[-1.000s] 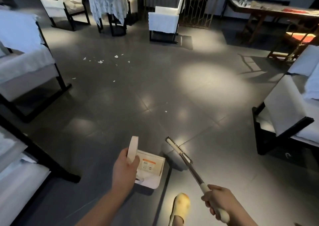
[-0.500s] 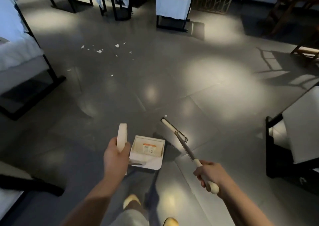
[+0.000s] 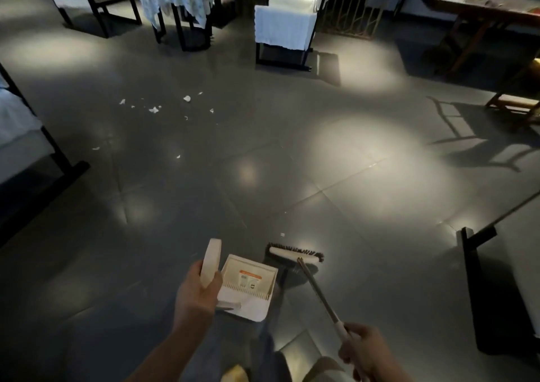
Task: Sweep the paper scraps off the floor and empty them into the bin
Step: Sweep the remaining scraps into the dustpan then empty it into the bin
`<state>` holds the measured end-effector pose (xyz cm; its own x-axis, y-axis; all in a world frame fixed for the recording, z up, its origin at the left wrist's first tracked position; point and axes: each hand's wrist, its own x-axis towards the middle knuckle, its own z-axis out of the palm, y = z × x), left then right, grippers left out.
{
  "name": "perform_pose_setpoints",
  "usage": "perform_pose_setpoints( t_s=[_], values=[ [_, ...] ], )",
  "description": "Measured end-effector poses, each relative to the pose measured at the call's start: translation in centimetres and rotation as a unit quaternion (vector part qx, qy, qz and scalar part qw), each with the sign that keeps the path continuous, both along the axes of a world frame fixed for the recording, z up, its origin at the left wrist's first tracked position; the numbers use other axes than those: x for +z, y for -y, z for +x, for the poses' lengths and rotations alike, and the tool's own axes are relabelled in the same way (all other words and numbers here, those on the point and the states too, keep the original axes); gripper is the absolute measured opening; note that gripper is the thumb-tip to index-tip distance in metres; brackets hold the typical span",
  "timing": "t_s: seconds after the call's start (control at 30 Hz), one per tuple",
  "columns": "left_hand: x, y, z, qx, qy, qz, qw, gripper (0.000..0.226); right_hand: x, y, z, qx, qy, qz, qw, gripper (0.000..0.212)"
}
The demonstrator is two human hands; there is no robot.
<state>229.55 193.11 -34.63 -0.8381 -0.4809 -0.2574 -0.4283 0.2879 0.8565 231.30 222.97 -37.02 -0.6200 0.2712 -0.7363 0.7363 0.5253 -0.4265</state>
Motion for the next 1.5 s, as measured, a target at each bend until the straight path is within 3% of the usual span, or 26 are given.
perform_pose_setpoints(
  t_s=[0.1,0.3,0.47,0.63,0.77,0.9,0.97,1.07,1.2,1.27,1.37,1.5],
  values=[
    [-0.5,1.3,-3.4,0.018,0.014,0.003,1.0,0.01,1.2,1.1,-3.2,-0.024,-0.001,-0.016,1.0,0.004],
    [-1.8,2.7,-10.5,0.065,0.049,0.014,0.997,0.013,2.8,-0.2,-11.2,-0.145,0.05,-0.154,0.976,0.022],
    [-1.6,2.7,-17.6,0.084,0.044,0.001,0.995,0.004,1.5,2.1,-19.2,-0.333,0.071,-0.295,0.893,0.021],
    [-1.5,4.5,-23.6,0.125,0.032,-0.041,0.991,0.004,1.4,5.7,-28.7,-0.428,0.078,-0.411,0.801,0.034],
    [-2.1,7.9,-26.5,0.143,0.034,-0.052,0.988,0.007,1.5,8.0,-34.8,-0.461,0.126,-0.447,0.757,0.029],
    [-2.8,12.6,-30.6,0.162,0.026,-0.04,0.986,0.012,0.6,10.6,-39.3,-0.455,0.137,-0.481,0.736,0.021],
    [-2.7,15.6,-33.1,0.15,0.028,-0.039,0.988,0.014,0.0,11.1,-41.0,-0.452,0.146,-0.459,0.75,0.022],
    [-2.2,20.4,-37.0,0.105,0.041,-0.027,0.993,0.013,0.1,12.0,-42.0,-0.366,0.201,-0.484,0.769,0.037],
    [-1.5,25.1,-42.1,0.004,0.073,-0.028,0.997,0.007,1.9,15.4,-42.9,-0.363,0.186,-0.536,0.739,0.058],
    [-1.4,26.4,-44.4,-0.048,0.082,-0.037,0.995,0.013,2.7,18.5,-43.4,-0.373,0.152,-0.483,0.778,0.058],
    [-0.9,27.8,-47.4,-0.068,0.068,-0.044,0.994,0.018,2.3,21.8,-45.0,-0.416,0.084,-0.346,0.837,0.039],
    [-0.9,30.5,-50.9,-0.016,0.068,-0.037,0.997,0.017,0.4,25.3,-49.1,-0.424,0.071,-0.29,0.855,0.041]
  ],
)
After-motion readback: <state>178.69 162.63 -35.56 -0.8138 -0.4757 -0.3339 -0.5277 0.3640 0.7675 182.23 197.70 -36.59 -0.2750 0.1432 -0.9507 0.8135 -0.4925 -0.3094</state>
